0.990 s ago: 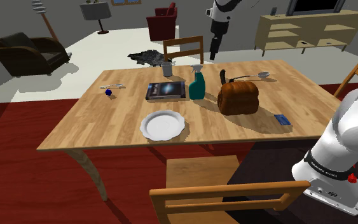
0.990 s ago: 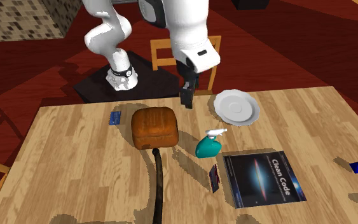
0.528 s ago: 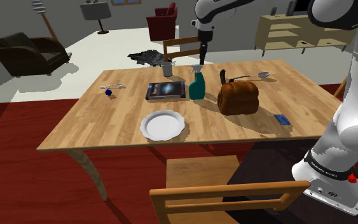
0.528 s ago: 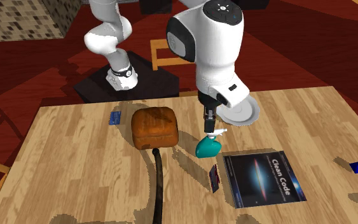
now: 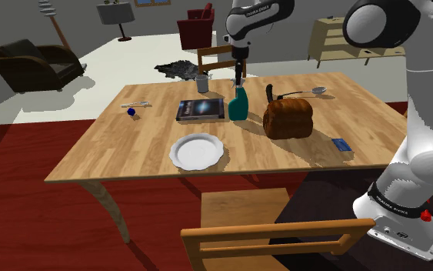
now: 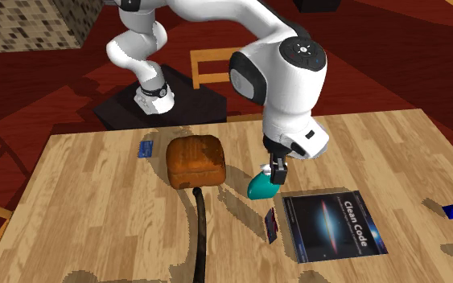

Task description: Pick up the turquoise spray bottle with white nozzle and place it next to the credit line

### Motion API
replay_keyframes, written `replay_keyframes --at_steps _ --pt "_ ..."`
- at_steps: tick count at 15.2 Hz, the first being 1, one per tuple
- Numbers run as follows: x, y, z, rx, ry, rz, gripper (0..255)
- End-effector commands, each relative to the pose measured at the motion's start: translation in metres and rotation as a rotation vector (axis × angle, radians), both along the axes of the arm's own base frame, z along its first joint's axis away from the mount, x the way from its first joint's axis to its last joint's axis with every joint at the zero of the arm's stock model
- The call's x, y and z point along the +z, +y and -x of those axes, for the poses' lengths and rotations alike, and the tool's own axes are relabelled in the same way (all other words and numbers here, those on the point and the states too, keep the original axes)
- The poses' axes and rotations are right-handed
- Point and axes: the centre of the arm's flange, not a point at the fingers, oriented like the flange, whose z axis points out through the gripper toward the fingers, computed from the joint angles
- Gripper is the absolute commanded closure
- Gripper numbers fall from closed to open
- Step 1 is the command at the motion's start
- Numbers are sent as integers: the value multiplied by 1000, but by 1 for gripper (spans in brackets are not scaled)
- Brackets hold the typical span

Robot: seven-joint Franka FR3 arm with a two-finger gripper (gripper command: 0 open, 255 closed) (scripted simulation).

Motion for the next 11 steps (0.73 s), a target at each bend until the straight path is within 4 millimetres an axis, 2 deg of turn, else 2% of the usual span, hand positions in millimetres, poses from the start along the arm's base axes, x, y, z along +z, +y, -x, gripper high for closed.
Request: replay_keyframes --at_steps 1,2,10,11 --pt "-11 0 -1 1 0 0 0" --pt "-19 0 -1 1 0 0 0" --pt "-19 0 -1 1 0 0 0" --pt "-19 0 -1 1 0 0 255"
